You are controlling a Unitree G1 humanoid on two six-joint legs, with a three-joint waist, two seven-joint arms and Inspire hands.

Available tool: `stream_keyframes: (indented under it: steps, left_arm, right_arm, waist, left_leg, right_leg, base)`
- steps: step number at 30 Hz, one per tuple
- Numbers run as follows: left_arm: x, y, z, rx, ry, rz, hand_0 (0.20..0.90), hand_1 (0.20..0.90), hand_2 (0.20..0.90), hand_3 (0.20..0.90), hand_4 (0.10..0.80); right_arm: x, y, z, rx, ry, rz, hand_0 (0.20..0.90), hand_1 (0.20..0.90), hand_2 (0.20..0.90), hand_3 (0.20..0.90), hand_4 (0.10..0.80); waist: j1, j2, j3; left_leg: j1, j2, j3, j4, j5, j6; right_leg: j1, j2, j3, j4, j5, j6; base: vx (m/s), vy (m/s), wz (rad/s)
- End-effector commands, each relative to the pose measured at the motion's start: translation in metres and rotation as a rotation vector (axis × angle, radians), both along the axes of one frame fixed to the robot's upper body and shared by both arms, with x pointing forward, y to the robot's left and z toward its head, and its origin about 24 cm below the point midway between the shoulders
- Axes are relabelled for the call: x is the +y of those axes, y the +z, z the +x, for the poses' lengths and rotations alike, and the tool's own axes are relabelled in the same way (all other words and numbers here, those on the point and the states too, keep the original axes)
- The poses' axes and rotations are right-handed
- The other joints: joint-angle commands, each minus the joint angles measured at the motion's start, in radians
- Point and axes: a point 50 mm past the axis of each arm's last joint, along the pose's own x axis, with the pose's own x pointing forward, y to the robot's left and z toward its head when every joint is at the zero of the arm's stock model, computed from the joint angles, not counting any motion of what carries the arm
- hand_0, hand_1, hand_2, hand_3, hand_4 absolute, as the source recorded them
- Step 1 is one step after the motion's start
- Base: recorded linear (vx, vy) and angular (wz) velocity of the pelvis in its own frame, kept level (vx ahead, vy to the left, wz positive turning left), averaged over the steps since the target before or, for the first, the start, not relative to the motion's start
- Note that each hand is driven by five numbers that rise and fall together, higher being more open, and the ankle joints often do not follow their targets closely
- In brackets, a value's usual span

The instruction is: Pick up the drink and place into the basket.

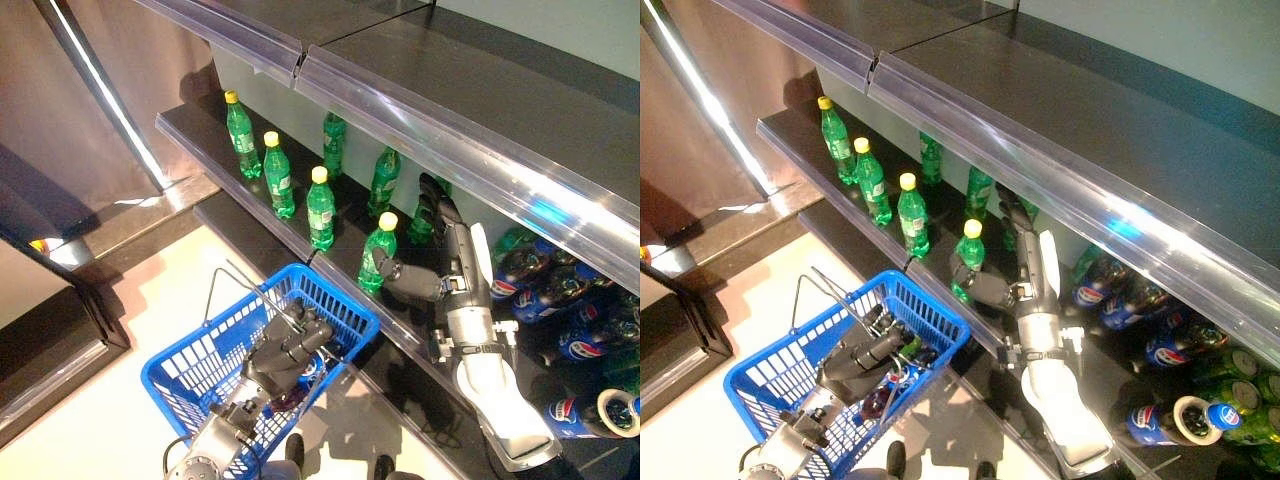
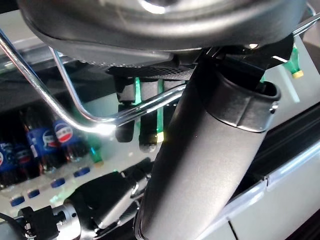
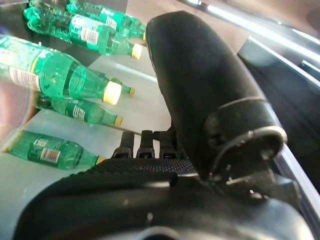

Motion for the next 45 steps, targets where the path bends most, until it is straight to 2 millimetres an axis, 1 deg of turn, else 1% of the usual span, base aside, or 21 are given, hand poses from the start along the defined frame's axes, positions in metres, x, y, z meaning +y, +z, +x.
stream_keyframes:
  steps: [1, 8, 12, 18, 23, 25, 27, 30, 36, 39, 45]
  left_arm:
    - [-0.009, 0.119, 0.016, -0.709, 0.004, -0.284, 0.300, 0.300, 0.300, 0.200, 0.100]
    - [-0.014, 0.117, 0.016, -0.689, -0.020, -0.290, 0.300, 0.300, 0.300, 0.200, 0.100]
    - [-0.018, 0.116, 0.016, -0.677, -0.031, -0.295, 0.300, 0.300, 0.300, 0.200, 0.100]
    - [-0.023, 0.112, 0.015, -0.655, -0.050, -0.298, 0.300, 0.300, 0.300, 0.200, 0.100]
    - [-0.026, 0.107, 0.014, -0.632, -0.062, -0.301, 0.300, 0.300, 0.300, 0.200, 0.100]
    - [-0.028, 0.106, 0.013, -0.622, -0.066, -0.301, 0.300, 0.300, 0.300, 0.200, 0.100]
    - [-0.029, 0.105, 0.012, -0.614, -0.068, -0.301, 0.300, 0.300, 0.300, 0.200, 0.100]
    - [-0.031, 0.104, 0.012, -0.602, -0.077, -0.297, 0.300, 0.300, 0.300, 0.200, 0.100]
    - [-0.036, 0.101, 0.010, -0.570, -0.101, -0.294, 0.300, 0.300, 0.300, 0.200, 0.100]
    - [-0.037, 0.098, 0.008, -0.554, -0.111, -0.291, 0.300, 0.300, 0.300, 0.200, 0.100]
    - [-0.039, 0.091, 0.004, -0.512, -0.125, -0.287, 0.300, 0.300, 0.300, 0.200, 0.100]
  right_arm:
    - [0.001, 0.017, 0.001, -0.141, -0.073, 0.088, 0.900, 0.900, 0.900, 0.900, 0.800]
    - [0.008, 0.006, 0.011, -0.077, -0.074, 0.183, 0.900, 0.900, 0.900, 0.900, 0.800]
    - [0.012, -0.004, 0.016, -0.019, -0.077, 0.242, 0.900, 0.900, 0.900, 0.900, 0.800]
    - [0.017, -0.017, 0.022, 0.055, -0.068, 0.283, 0.900, 0.900, 0.900, 0.900, 0.800]
    - [0.020, -0.026, 0.022, 0.099, -0.084, 0.292, 0.900, 0.900, 0.900, 0.900, 0.800]
    - [0.018, -0.030, 0.021, 0.104, -0.123, 0.279, 0.900, 0.900, 0.900, 0.900, 0.800]
    - [0.015, -0.032, 0.021, 0.087, -0.181, 0.215, 0.900, 0.900, 0.900, 0.900, 0.800]
    - [0.010, -0.038, 0.025, 0.106, -0.255, 0.198, 0.900, 0.900, 0.900, 0.900, 0.800]
    - [0.004, -0.048, 0.030, 0.130, -0.331, 0.194, 0.900, 0.900, 0.900, 0.900, 0.800]
    - [0.003, -0.049, 0.032, 0.128, -0.361, 0.192, 0.900, 0.900, 0.900, 0.900, 0.800]
    - [-0.002, -0.056, 0.031, 0.153, -0.420, 0.183, 0.900, 0.900, 0.900, 0.900, 0.800]
  waist:
    - [0.024, 0.036, -0.142]
    - [0.044, 0.043, -0.129]
    - [0.054, 0.046, -0.122]
    - [0.066, 0.047, -0.112]
    - [0.074, 0.048, -0.103]
    - [0.077, 0.047, -0.101]
    - [0.080, 0.046, -0.099]
    - [0.088, 0.046, -0.094]
    - [0.107, 0.045, -0.080]
    - [0.116, 0.045, -0.075]
    - [0.132, 0.042, -0.080]
  left_leg:
    - [0.019, 0.082, -0.064, 0.056, -0.035, -0.070]
    - [0.016, 0.070, -0.079, 0.072, -0.045, -0.065]
    - [0.012, 0.064, -0.088, 0.080, -0.048, -0.062]
    - [0.011, 0.059, -0.100, 0.090, -0.051, -0.059]
    - [0.014, 0.055, -0.109, 0.096, -0.051, -0.055]
    - [0.016, 0.054, -0.110, 0.102, -0.054, -0.055]
    - [0.016, 0.054, -0.110, 0.108, -0.055, -0.054]
    - [0.016, 0.052, -0.114, 0.122, -0.058, -0.052]
    - [0.013, 0.044, -0.132, 0.153, -0.065, -0.049]
    - [0.014, 0.042, -0.141, 0.165, -0.067, -0.048]
    - [0.023, 0.040, -0.151, 0.178, -0.072, -0.045]
  right_leg:
    - [-0.056, -0.082, -0.025, 0.009, 0.132, 0.033]
    - [-0.057, -0.093, -0.033, 0.019, 0.133, 0.036]
    - [-0.058, -0.101, -0.040, 0.025, 0.135, 0.040]
    - [-0.053, -0.110, -0.049, 0.030, 0.139, 0.044]
    - [-0.046, -0.116, -0.053, 0.035, 0.143, 0.050]
    - [-0.042, -0.121, -0.055, 0.037, 0.144, 0.054]
    - [-0.041, -0.123, -0.057, 0.041, 0.144, 0.056]
    - [-0.034, -0.129, -0.064, 0.048, 0.145, 0.060]
    - [-0.020, -0.141, -0.076, 0.059, 0.150, 0.066]
    - [-0.011, -0.145, -0.083, 0.063, 0.151, 0.070]
    - [0.007, -0.153, -0.089, 0.067, 0.152, 0.081]
  base:
    - [0.049, 0.019, 0.02]
    - [0.044, 0.019, 0.04]
    - [0.040, 0.026, 0.11]
    - [0.046, 0.015, 0.06]
    - [0.061, 0.018, 0.11]
    - [0.067, 0.012, 0.08]
    - [0.060, 0.007, 0.01]
    - [0.080, 0.011, 0.02]
    - [0.081, 0.005, 0.07]
    - [0.090, -0.002, 0.15]
    - [0.106, 0.005, 0.06]
